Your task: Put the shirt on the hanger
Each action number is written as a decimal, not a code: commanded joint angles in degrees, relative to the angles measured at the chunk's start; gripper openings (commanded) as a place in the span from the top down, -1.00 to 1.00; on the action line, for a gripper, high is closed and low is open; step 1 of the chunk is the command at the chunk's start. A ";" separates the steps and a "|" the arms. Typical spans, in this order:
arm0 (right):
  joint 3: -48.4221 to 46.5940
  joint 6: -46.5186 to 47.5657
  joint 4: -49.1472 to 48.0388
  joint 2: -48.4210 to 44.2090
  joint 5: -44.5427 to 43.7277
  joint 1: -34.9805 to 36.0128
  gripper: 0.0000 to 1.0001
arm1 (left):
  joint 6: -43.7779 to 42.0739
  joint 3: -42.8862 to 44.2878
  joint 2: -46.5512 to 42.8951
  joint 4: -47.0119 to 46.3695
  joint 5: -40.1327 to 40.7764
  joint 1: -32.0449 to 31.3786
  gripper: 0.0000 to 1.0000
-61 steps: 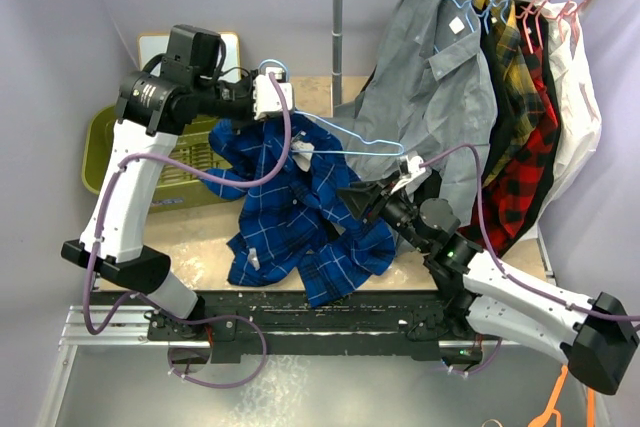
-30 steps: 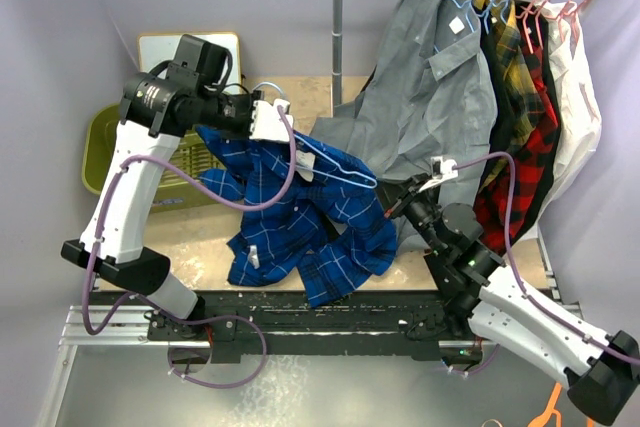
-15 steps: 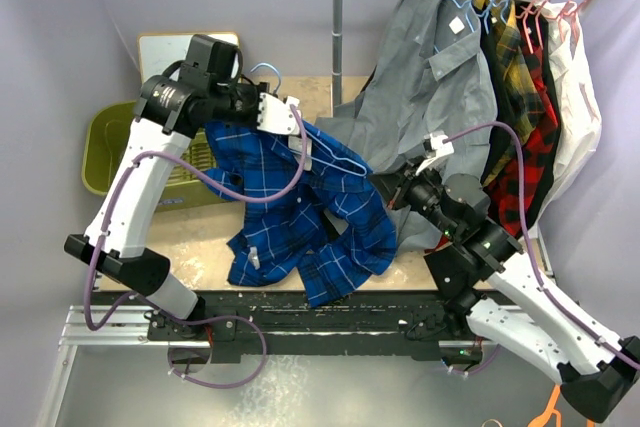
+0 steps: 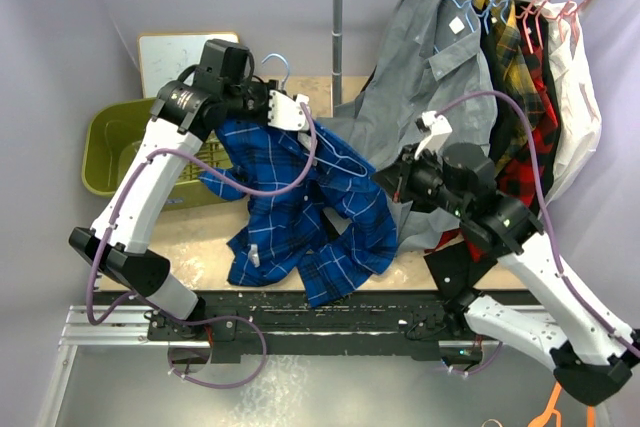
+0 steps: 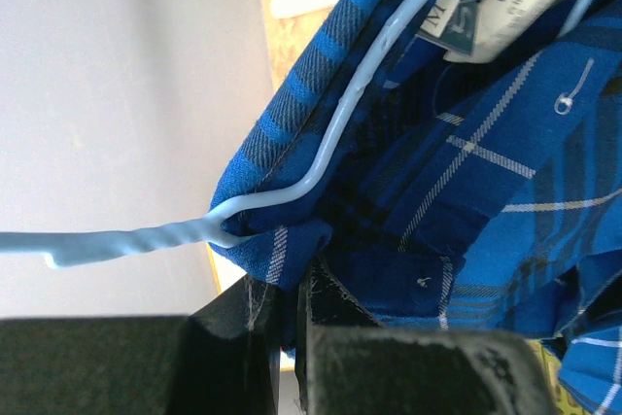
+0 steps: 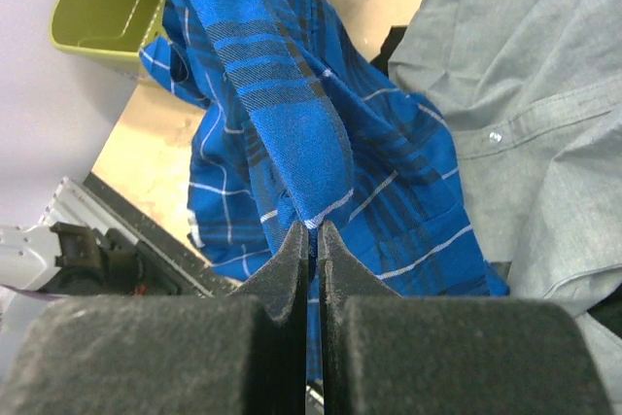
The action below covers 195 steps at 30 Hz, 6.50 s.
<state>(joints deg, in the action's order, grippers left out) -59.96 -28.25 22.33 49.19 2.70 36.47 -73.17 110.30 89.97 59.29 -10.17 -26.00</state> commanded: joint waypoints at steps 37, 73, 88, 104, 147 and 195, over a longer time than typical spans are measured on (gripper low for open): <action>-21.08 -7.66 -23.79 23.23 3.71 8.58 1.00 | 27.97 9.15 -7.88 -14.06 12.64 -4.36 1.00; -15.34 64.24 3.02 10.69 24.47 0.46 -0.64 | 9.45 -4.62 -11.67 6.28 -19.41 -2.83 1.00; -19.85 64.30 1.07 20.57 27.05 0.02 0.09 | 8.77 -1.97 -10.64 5.12 -10.89 -2.83 1.00; -26.46 60.62 0.26 29.03 28.74 -0.90 0.71 | 13.72 1.79 -9.14 1.32 -10.70 -2.83 1.00; -8.29 33.42 -16.15 17.50 8.62 -2.10 1.00 | 19.20 -7.06 -9.81 -1.06 -2.65 -1.93 -0.99; -5.35 28.99 -1.80 0.56 11.01 -2.17 1.00 | 29.44 -9.32 1.72 -2.75 -34.09 26.52 0.97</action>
<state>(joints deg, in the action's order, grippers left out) -65.43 -0.25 23.88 50.48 14.44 34.44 -44.91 101.32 95.96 57.04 -42.39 -0.56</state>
